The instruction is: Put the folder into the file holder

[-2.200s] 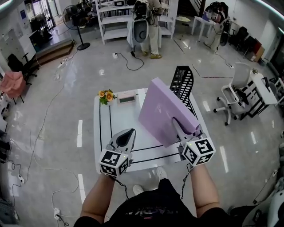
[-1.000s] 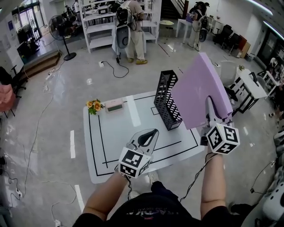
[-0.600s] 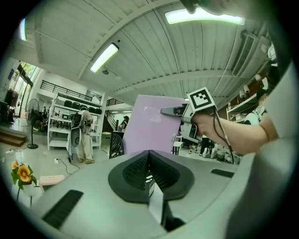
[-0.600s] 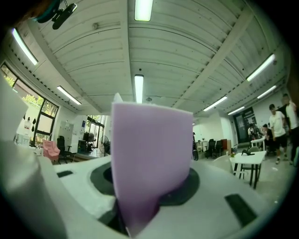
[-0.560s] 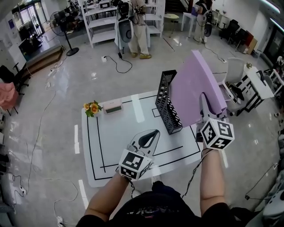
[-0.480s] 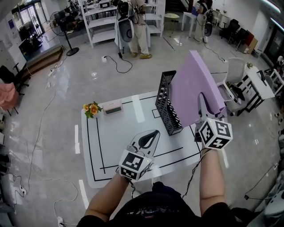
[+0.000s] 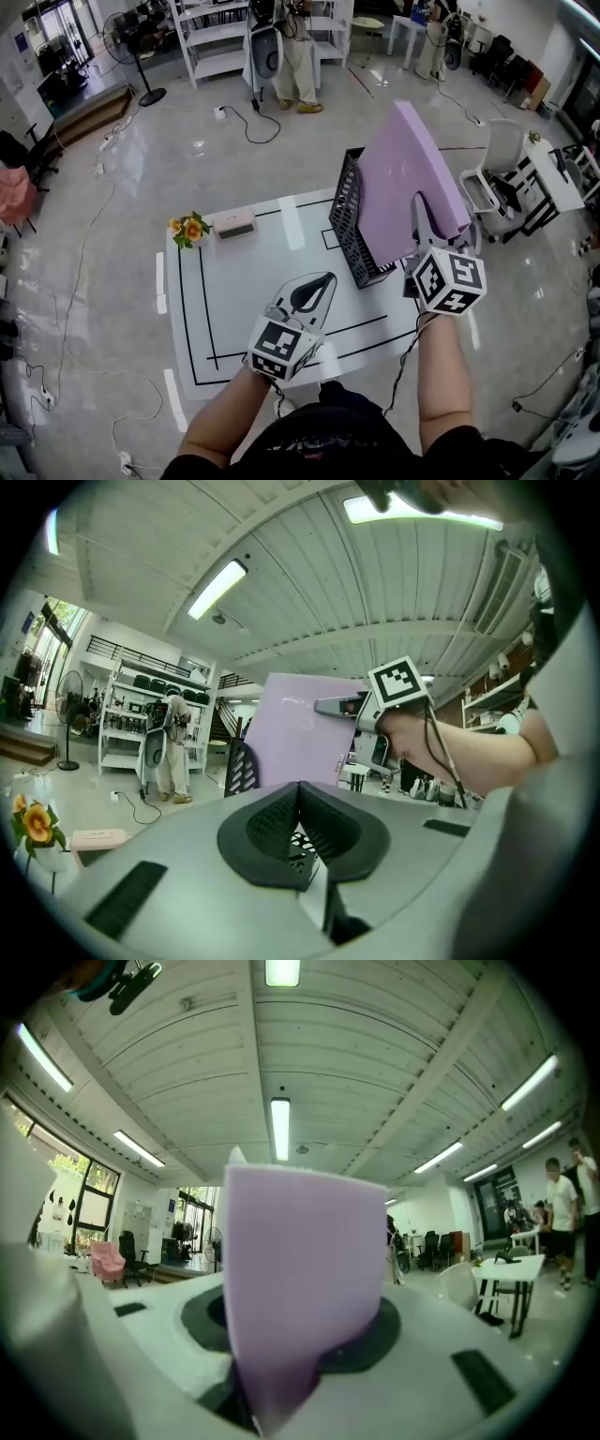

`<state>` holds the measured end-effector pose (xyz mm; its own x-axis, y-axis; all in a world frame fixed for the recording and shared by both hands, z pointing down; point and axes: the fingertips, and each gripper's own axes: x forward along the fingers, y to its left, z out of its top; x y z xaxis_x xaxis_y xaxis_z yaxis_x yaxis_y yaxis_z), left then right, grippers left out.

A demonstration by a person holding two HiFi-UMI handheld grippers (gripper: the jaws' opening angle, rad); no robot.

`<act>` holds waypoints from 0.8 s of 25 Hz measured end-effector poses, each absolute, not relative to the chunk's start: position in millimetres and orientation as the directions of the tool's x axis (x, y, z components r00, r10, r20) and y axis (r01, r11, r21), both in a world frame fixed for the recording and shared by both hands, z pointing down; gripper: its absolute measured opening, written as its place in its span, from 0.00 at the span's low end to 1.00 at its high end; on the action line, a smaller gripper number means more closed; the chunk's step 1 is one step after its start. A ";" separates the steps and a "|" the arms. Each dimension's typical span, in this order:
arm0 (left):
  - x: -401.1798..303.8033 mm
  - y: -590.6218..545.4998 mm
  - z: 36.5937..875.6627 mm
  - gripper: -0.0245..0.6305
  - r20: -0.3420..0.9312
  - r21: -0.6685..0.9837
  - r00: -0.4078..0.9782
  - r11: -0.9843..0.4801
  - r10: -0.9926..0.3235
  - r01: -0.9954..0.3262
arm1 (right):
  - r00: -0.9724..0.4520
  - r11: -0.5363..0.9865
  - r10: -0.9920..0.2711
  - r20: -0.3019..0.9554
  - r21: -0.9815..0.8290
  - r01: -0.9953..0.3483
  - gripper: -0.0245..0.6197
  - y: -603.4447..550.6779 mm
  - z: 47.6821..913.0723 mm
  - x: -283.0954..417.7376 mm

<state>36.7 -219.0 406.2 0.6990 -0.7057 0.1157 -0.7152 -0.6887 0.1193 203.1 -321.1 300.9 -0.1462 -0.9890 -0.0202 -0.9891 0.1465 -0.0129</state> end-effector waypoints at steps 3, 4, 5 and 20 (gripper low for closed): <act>34.8 -222.5 411.1 0.04 0.118 0.133 0.697 -0.685 -0.707 -0.717 | -0.135 0.135 -0.991 -0.003 -0.007 -0.991 0.31 -329.3 312.4 200.8; 34.5 -223.0 412.1 0.04 0.119 0.134 0.698 -0.685 -0.706 -0.716 | -0.130 0.130 -0.991 -0.004 -0.009 -0.991 0.31 -330.3 315.3 200.4; 34.0 -223.5 412.8 0.04 0.119 0.134 0.698 -0.685 -0.706 -0.716 | -0.126 0.127 -0.992 -0.007 -0.009 -0.992 0.31 -330.6 317.1 200.0; 27.5 -226.3 418.8 0.04 0.136 0.139 0.696 -0.682 -0.705 -0.718 | -0.083 0.082 -0.996 -0.025 0.021 -0.996 0.31 -323.9 314.7 193.5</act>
<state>27.5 -226.3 418.8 0.6961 -0.7051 0.1357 -0.7180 -0.6820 0.1394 193.5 -323.9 314.7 -0.0829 -0.9962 -0.0251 -0.9964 0.0824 0.0208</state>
